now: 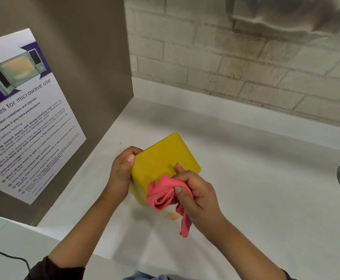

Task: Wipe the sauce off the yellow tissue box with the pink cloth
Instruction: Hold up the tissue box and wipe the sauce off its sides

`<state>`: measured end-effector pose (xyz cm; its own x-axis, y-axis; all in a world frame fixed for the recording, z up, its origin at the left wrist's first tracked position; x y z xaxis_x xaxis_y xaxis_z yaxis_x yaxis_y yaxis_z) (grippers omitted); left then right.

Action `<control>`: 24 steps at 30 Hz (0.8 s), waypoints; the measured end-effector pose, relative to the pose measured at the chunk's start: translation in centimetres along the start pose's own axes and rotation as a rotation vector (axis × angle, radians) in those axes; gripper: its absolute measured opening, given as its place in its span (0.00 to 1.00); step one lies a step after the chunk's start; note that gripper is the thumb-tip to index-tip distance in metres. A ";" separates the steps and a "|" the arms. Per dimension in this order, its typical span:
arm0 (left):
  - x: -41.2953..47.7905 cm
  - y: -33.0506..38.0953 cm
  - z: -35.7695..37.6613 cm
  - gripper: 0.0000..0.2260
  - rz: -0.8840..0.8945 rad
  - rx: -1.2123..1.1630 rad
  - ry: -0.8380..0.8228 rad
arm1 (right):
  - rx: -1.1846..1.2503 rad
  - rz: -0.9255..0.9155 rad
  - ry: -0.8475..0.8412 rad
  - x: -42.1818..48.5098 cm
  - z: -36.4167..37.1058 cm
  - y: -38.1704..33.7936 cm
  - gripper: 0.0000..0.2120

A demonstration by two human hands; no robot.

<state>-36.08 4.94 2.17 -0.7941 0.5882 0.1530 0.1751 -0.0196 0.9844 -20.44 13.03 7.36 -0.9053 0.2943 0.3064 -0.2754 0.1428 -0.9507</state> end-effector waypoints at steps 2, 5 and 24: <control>0.1 -0.3 -0.3 0.31 -0.020 -0.011 0.015 | 0.002 -0.001 0.021 -0.2 0.1 0.0 0.09; 0.1 -0.2 -0.5 0.29 -0.022 -0.015 0.032 | -0.009 -0.024 0.055 -0.7 0.1 0.0 0.09; -0.5 -0.5 -0.5 0.17 -0.128 0.128 -0.034 | 0.851 0.732 0.867 -9.3 -7.3 9.5 0.09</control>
<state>-36.08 4.21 1.69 -0.7946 0.6068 0.0224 0.1484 0.1584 0.9762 -12.24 18.55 -4.22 -0.5297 0.5741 -0.6244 -0.2271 -0.8053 -0.5477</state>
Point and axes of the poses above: each hand's wrist, its own x-axis towards the middle knuckle, its own z-axis out of the palm, y = z × x, the point moved 9 cm from there along x, towards the middle knuckle, and after that the axes turned 9 degrees about x, right-handed, at the moved point
